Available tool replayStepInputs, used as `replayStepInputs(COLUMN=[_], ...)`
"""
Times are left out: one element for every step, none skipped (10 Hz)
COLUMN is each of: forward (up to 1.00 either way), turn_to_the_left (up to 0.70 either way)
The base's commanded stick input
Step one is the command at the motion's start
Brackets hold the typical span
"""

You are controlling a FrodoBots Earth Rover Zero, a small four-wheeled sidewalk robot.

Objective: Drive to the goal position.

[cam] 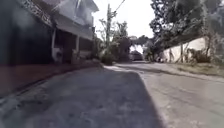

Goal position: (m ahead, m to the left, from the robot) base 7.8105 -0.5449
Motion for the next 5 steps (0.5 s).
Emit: replayStepInputs(forward=[1.0,1.0,1.0,1.0,1.0], turn_to_the_left=[0.0,0.0,0.0,0.0,0.0])
